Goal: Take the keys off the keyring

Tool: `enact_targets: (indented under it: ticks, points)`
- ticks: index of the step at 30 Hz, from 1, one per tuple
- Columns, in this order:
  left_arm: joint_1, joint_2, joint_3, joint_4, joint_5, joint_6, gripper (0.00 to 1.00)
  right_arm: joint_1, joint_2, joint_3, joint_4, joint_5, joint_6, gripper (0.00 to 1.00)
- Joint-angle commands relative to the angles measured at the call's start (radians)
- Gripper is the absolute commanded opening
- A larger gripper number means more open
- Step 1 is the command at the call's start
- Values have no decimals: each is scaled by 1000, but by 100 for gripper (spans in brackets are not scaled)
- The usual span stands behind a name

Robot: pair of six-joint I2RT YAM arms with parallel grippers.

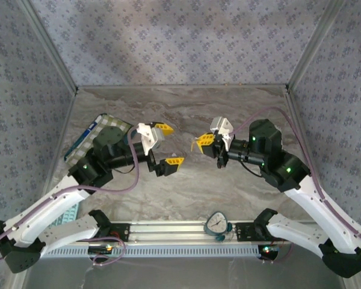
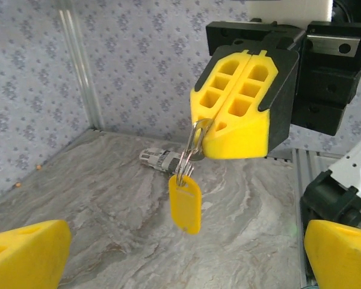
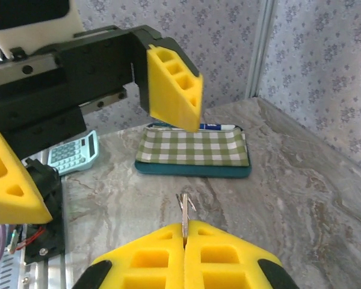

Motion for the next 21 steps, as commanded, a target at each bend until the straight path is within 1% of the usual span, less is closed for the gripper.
enact_targets:
  ticks: [1,4,12,21]
  points:
    - [-22,16,49,32,67,29,99,-6,-11,16,24,-52,33,0]
    - [-52,33,60,33,49,44,99,-6,-7,15,32,-50,34,0]
    - [-92,59,75,29,54,35,98,-9,8,16,49,-32,36,0]
    - [-102,65,72,43,37,26,98,-13,11,15,63,-60,45,0]
